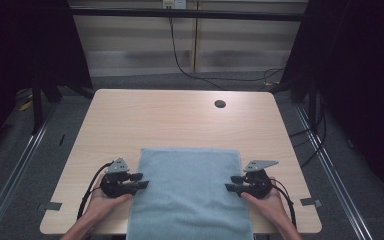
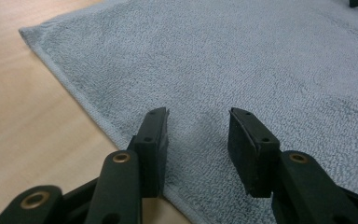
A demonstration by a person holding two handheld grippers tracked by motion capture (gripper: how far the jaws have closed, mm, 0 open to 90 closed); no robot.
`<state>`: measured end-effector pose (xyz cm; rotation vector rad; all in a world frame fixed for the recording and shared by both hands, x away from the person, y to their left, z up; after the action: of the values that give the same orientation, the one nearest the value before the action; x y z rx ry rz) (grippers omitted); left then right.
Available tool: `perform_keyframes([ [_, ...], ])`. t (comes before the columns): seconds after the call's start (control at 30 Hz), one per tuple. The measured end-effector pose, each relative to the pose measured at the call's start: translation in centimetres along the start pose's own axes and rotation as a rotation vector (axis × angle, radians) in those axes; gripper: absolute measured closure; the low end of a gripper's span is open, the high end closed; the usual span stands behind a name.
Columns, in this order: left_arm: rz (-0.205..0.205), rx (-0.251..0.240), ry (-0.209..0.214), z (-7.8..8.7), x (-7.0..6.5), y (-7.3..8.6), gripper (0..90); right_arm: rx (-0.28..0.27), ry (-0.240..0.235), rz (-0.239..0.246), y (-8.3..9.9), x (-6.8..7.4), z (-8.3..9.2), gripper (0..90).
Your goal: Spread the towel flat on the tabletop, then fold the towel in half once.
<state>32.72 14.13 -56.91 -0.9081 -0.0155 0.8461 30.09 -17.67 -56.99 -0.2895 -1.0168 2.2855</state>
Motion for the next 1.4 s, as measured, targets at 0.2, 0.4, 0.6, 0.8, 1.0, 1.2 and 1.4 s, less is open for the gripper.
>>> perform_keyframes([
  [0.2,0.003,0.024,0.036,1.4,-1.6,1.8,56.9,0.003,-0.017,0.012,0.8,2.0,0.9,58.6],
  [0.4,-0.051,0.029,0.044,2.5,-3.1,3.3,53.6,0.026,-0.047,0.021,1.7,4.3,1.9,53.2],
  [0.6,-0.009,-0.005,0.022,2.0,-1.4,1.3,46.2,-0.057,0.023,-0.011,-0.5,1.5,2.4,48.6],
  [0.8,0.038,-0.024,0.004,1.8,0.2,0.0,41.1,-0.041,0.108,-0.028,-1.8,-3.6,1.1,46.3],
  [1.0,0.05,-0.08,-0.044,1.8,2.1,-2.2,40.1,0.004,0.15,-0.024,-1.6,-5.9,-0.7,44.2],
  [1.2,0.082,-0.103,-0.052,0.6,3.6,-5.0,38.9,0.045,0.175,0.0,-0.9,-6.0,-1.2,44.4],
  [1.4,0.08,-0.054,-0.089,-0.8,4.6,-4.3,35.2,0.027,0.143,0.047,-1.3,-4.8,-1.5,75.3],
])
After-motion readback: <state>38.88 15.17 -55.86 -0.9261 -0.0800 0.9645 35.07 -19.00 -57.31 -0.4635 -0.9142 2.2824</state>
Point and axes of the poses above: each handheld gripper's, and its own axes: z roughly backward along the jaws, y roughly out of its underside, x roughly to its left, the point moved 10 cm from there along -z, roughly forward along the jaws, and after that the axes turned 12 degrees about z, right-handed, at the moved point
